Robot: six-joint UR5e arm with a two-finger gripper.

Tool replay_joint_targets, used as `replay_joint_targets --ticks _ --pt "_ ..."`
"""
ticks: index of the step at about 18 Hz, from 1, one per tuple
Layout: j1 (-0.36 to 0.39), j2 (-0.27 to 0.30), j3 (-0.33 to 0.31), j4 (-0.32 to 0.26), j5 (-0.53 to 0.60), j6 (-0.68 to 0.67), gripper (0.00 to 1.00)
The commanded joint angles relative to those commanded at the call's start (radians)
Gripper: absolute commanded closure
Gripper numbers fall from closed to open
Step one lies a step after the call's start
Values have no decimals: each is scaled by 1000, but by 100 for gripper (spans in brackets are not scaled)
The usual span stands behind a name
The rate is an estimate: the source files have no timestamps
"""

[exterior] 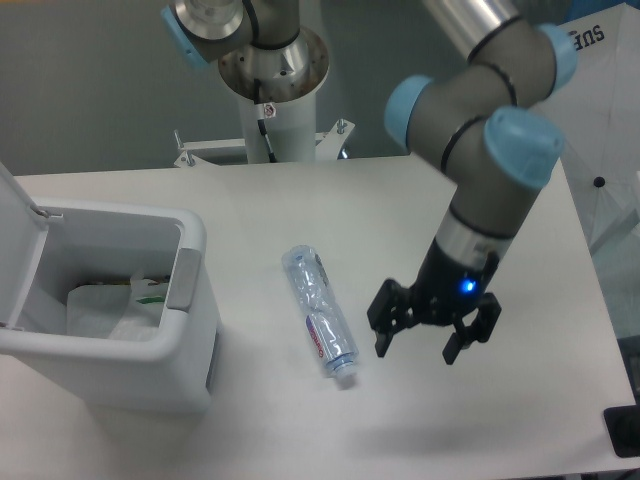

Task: Place the trash in the trash can
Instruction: 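Move the open gripper back over the clear water bottle, then lower the gripper to the bottle's cap end and close on it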

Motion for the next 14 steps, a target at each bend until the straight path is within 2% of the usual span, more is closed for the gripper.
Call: replay_joint_targets --ticks 2,5,7,9,14 --pt "-15 -20 26 -43 49 -2 0" --pt "-34 -54 84 -147 78 -3 0" --pt "-54 -81 104 -189 141 -15 0" --pt "-80 -103 106 -199 212 -34 0" --pt "-120 -153 106 -199 273 -104 1"
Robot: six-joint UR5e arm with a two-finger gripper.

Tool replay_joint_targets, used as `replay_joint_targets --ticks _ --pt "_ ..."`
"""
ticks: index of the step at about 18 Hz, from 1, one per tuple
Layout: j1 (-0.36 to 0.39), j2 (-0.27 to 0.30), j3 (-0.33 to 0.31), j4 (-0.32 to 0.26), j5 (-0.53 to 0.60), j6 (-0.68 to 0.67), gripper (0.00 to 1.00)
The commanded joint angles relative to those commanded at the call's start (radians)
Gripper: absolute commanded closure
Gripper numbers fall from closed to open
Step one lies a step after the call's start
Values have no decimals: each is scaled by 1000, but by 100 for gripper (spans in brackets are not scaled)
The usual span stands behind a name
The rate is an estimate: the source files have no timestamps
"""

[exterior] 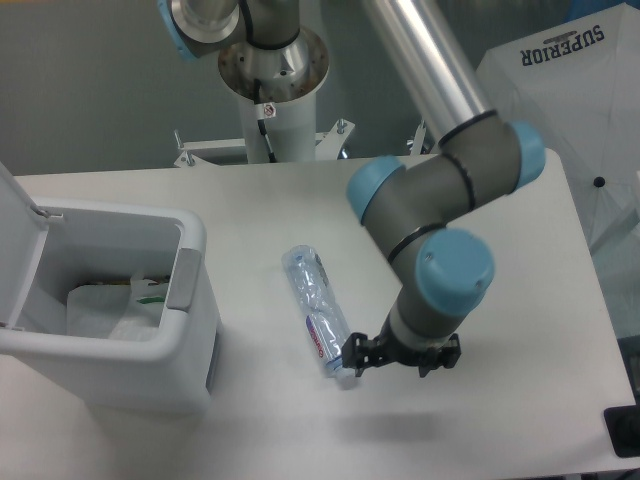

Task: Place the trash in the trash can
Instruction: 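Lower the gripper to the bottle's cap end and close on it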

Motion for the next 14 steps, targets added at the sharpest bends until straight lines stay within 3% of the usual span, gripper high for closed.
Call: replay_joint_targets --ticks 14 --pt "-41 -26 -57 5 29 -72 3"
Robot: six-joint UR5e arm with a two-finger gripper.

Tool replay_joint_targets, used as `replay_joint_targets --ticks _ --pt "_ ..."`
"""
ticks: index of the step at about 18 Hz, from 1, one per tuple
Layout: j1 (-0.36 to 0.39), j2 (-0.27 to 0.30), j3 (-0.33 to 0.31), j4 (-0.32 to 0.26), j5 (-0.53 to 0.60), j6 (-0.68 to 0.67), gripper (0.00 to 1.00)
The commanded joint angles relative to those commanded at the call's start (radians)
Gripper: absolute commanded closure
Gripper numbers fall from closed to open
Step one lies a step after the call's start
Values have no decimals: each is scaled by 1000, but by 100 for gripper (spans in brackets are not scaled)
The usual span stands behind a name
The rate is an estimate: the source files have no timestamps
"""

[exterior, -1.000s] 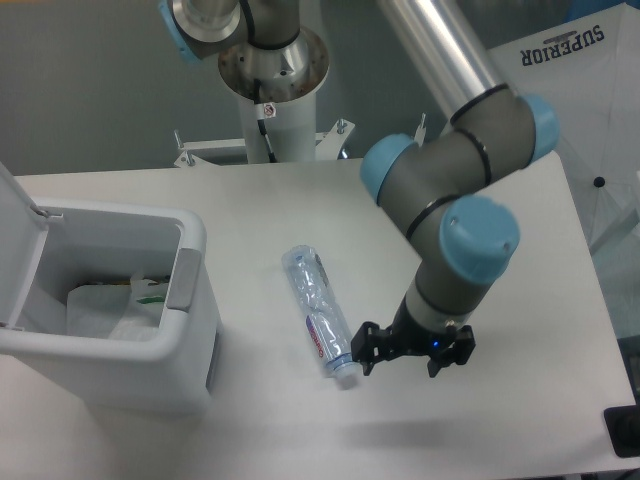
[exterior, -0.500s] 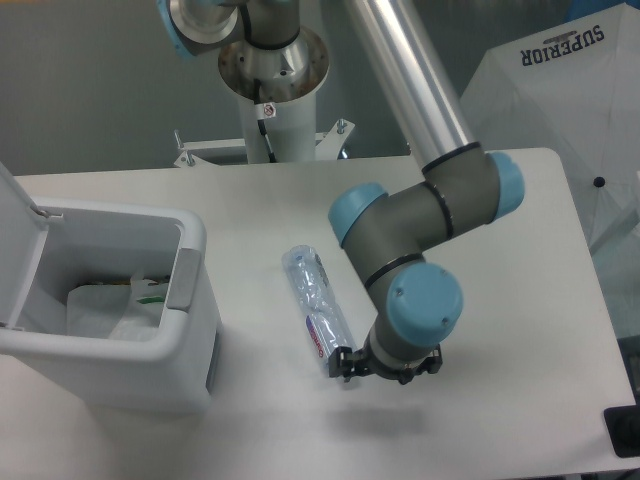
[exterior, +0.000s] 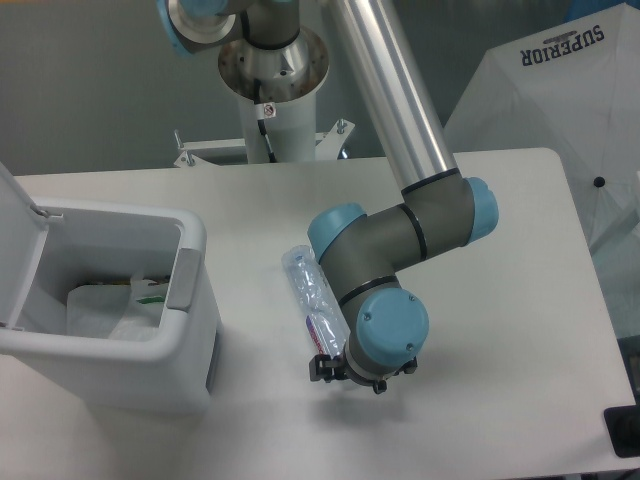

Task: Place the trash in the trash can
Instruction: 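Lower the gripper to the bottle's cap end and close on it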

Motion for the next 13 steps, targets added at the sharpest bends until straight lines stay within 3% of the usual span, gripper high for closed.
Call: replay_joint_targets --ticks 2,7,11,13 --pt "-6 -5 -6 -2 23 -6 6" --pt "-18 -20 -3 5 28 -81 34" --pt "-29 -21 0 6 28 -89 37" --pt "-31 -20 0 6 28 -97 46"
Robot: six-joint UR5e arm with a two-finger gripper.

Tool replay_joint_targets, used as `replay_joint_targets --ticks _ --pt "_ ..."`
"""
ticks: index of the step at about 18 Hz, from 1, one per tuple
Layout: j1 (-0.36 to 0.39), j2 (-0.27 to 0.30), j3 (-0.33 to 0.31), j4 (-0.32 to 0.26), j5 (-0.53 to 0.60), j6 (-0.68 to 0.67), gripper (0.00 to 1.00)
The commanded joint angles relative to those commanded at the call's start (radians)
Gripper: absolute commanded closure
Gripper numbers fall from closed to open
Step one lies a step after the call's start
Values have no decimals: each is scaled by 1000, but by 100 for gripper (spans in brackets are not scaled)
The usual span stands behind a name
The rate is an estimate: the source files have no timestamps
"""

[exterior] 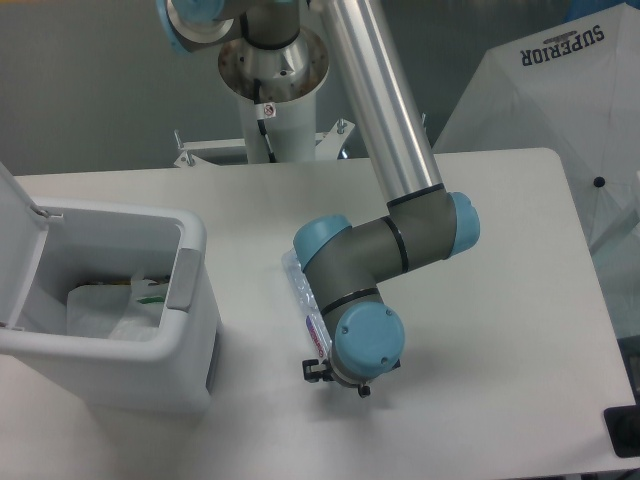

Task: Place the trash in the trash can
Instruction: 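Lower the gripper to the bottle's cap end and close on it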

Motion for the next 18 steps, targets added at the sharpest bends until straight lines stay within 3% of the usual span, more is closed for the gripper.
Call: replay_joint_targets --ticks 4,6,12,15,18 --pt "-9 0 6 2 0 -41 86" --pt "-20 0 6 2 2 -43 100" --pt "-41 20 17 2 25 -46 100" --pt "-41 72 41 2 11 -38 100" --pt "-40 115 77 43 -11 -28 100"
